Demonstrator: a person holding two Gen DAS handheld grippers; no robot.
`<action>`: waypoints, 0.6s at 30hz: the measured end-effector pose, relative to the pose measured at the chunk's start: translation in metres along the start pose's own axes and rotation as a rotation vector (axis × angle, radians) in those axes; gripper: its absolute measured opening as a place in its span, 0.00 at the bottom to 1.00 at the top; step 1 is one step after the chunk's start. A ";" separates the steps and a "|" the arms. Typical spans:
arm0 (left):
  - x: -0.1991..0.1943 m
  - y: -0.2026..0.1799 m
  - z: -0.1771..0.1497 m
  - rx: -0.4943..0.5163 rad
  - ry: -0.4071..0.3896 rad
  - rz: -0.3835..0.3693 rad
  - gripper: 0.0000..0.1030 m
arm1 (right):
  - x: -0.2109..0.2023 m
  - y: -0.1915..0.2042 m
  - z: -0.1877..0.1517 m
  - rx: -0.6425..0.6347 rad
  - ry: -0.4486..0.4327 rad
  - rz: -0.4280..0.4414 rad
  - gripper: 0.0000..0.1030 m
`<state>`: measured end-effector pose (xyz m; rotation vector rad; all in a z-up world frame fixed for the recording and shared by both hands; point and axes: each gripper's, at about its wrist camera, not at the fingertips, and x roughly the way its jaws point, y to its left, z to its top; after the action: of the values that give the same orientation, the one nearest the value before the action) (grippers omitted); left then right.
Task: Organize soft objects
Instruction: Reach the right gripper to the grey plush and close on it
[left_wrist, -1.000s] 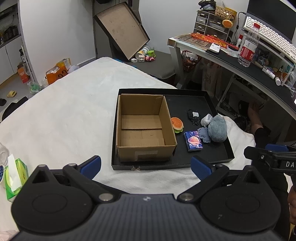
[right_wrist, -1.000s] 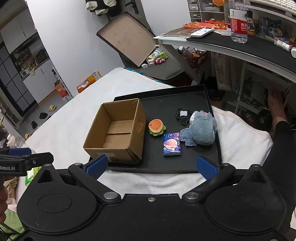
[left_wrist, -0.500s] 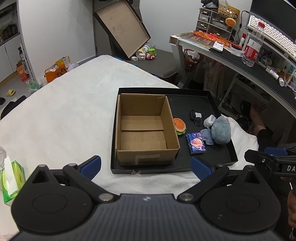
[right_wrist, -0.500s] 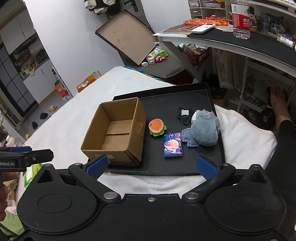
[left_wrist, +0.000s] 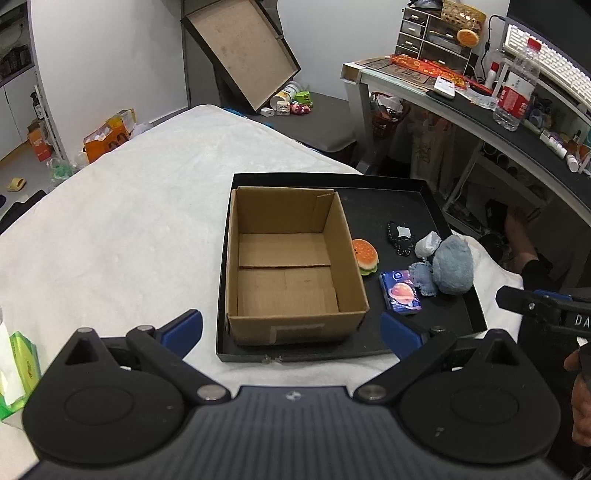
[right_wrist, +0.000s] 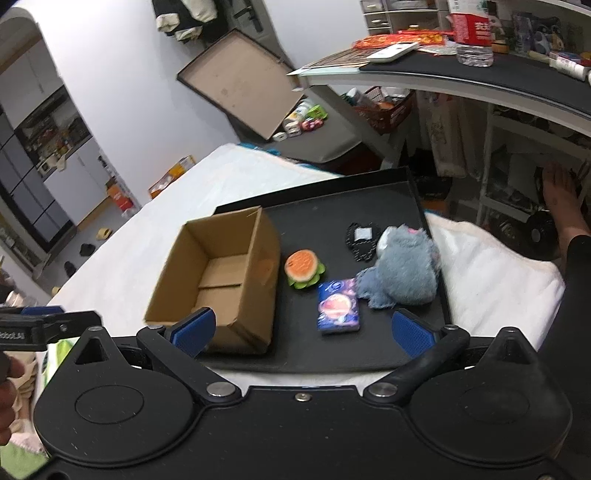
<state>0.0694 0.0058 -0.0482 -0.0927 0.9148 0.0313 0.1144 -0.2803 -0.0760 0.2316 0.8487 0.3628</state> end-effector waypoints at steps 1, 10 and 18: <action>0.003 0.001 0.002 -0.006 0.004 -0.002 0.99 | 0.003 -0.003 0.001 0.011 -0.003 -0.004 0.99; 0.027 0.008 0.016 -0.041 0.040 0.022 0.97 | 0.035 -0.022 0.012 0.061 0.030 -0.063 0.97; 0.053 0.013 0.027 -0.045 0.058 0.051 0.97 | 0.064 -0.037 0.024 0.098 0.053 -0.106 0.97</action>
<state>0.1218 0.0208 -0.0747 -0.1122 0.9741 0.0973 0.1791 -0.2897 -0.1169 0.2673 0.9286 0.2291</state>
